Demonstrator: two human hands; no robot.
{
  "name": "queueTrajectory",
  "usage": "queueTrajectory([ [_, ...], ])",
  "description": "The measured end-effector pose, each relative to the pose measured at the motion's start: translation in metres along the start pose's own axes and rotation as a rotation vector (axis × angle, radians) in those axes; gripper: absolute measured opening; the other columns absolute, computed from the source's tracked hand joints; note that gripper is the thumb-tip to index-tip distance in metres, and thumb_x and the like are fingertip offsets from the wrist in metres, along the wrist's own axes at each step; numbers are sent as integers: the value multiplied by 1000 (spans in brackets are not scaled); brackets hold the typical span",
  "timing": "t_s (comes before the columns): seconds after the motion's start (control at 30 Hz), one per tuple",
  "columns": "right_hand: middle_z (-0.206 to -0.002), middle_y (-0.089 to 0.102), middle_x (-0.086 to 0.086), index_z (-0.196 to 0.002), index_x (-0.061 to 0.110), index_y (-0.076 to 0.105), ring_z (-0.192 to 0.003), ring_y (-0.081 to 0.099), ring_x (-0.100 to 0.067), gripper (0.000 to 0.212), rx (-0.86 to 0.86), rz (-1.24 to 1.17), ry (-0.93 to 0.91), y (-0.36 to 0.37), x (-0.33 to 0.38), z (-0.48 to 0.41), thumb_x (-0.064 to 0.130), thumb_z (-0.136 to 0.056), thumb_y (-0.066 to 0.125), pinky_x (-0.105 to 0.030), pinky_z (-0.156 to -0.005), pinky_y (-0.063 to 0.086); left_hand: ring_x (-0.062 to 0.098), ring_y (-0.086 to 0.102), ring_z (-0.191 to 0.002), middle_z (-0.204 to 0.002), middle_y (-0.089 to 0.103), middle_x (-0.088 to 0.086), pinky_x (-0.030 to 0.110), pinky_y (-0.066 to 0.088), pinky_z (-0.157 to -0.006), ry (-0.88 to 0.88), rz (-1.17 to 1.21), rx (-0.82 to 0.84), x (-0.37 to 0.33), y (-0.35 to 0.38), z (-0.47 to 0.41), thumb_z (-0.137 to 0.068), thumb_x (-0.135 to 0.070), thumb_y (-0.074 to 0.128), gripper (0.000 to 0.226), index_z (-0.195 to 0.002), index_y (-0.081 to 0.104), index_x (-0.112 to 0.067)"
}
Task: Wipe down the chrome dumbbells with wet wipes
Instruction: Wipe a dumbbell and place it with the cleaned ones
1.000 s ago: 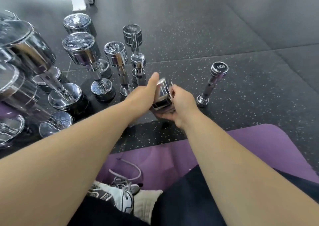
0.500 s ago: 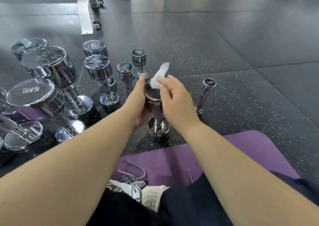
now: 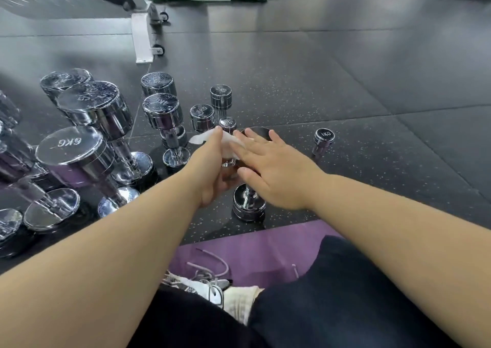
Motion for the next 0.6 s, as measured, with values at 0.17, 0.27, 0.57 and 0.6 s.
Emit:
queueTrajectory([
  [0.17, -165, 4, 0, -157, 17, 12, -152, -5, -19, 55, -77, -266, 213, -2, -14, -5, 27, -105, 28, -40, -121, -4, 6, 61, -84, -96, 68, -13, 27, 46, -77, 213, -46, -126, -2, 6, 7, -100, -31, 49, 27, -125, 58, -30],
  [0.27, -160, 28, 0, -150, 24, 36, -150, 12, -20, 52, -165, -531, 197, 2, -6, 1, 9, -100, 36, -31, -121, 6, -3, 60, -88, -108, 63, -24, 19, 49, -76, 592, -424, -159, -13, 9, 14, -94, -8, 53, 46, -124, 57, -42],
  [0.57, -127, 59, 9, -149, 26, 36, -106, 57, 2, 65, -441, -1077, 491, 20, -10, 14, 5, -90, 52, -1, -86, 41, 18, 46, -77, -78, 49, -1, 26, 30, -68, 910, -1187, -284, -18, 37, 18, -83, -37, 70, 34, -65, 51, -15],
  [0.6, -121, 59, 11, -152, 29, 30, -96, 57, 5, 73, -392, -1041, 497, 22, -9, 14, 2, -87, 50, 2, -73, 40, 20, 45, -79, -78, 47, 1, 26, 28, -68, 907, -1239, -272, -22, 44, 17, -83, -34, 69, 34, -67, 47, -15],
])
Point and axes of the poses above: each hand's wrist, its own z-axis away from the middle knuckle, its own y-axis out of the palm, x = y × z, the point moved 1 cm from there along -z, towards the middle knuckle
